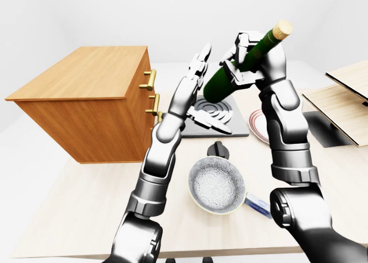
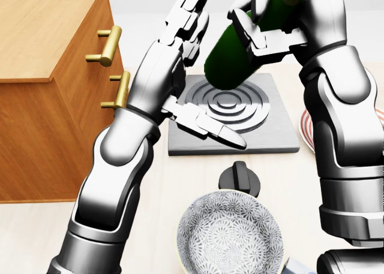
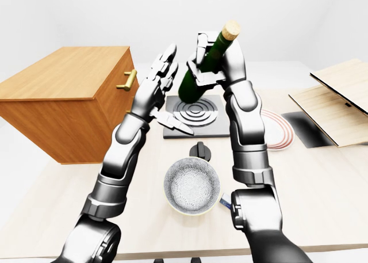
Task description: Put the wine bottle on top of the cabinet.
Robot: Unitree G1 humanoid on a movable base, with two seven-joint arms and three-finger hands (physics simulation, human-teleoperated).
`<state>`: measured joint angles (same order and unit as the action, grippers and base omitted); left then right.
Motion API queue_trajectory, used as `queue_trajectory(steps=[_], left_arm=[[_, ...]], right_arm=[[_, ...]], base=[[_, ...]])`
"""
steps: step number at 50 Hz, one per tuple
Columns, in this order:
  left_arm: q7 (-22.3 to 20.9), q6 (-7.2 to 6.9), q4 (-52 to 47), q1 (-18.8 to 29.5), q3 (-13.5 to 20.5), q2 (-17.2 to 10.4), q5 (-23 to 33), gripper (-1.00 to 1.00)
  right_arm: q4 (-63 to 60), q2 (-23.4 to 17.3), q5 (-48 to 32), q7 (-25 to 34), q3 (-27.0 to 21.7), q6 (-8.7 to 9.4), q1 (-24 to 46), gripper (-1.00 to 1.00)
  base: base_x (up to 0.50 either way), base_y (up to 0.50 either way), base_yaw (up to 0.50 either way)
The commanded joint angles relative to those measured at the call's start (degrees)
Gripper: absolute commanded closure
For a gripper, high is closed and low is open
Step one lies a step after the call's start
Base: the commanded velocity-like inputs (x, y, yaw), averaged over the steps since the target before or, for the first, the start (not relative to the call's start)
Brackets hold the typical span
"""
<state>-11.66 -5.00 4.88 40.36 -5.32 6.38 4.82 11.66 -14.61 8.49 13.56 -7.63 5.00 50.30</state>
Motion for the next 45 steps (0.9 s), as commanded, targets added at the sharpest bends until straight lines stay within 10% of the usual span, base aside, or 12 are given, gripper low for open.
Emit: queue_trajectory(steps=[1,14,21,45], left_arm=[[-0.31,0.00,4.18,0.93,0.17,0.17,0.45,-1.00],[-0.43,0.00,8.60,3.77,0.94,-0.02,0.12,-1.00],[-1.12,0.00,16.17,13.29,3.09,-2.21,-1.15,-1.00],[-0.17,0.00,21.01,12.68,2.09,-0.40,-0.86,-1.00]], right_arm=[[0.32,0.82,3.45,-3.74,0.52,0.00,0.89,1.00],[1.23,1.66,3.51,-2.87,1.02,0.00,1.60,1.00],[3.45,2.31,3.00,-2.47,1.33,0.00,2.21,1.00],[3.42,2.82,3.41,-2.34,1.42,0.00,1.89,1.00]], base=[[0.00,0.00,0.00],[0.00,0.00,0.00],[0.00,0.00,0.00],[0.00,0.00,0.00]])
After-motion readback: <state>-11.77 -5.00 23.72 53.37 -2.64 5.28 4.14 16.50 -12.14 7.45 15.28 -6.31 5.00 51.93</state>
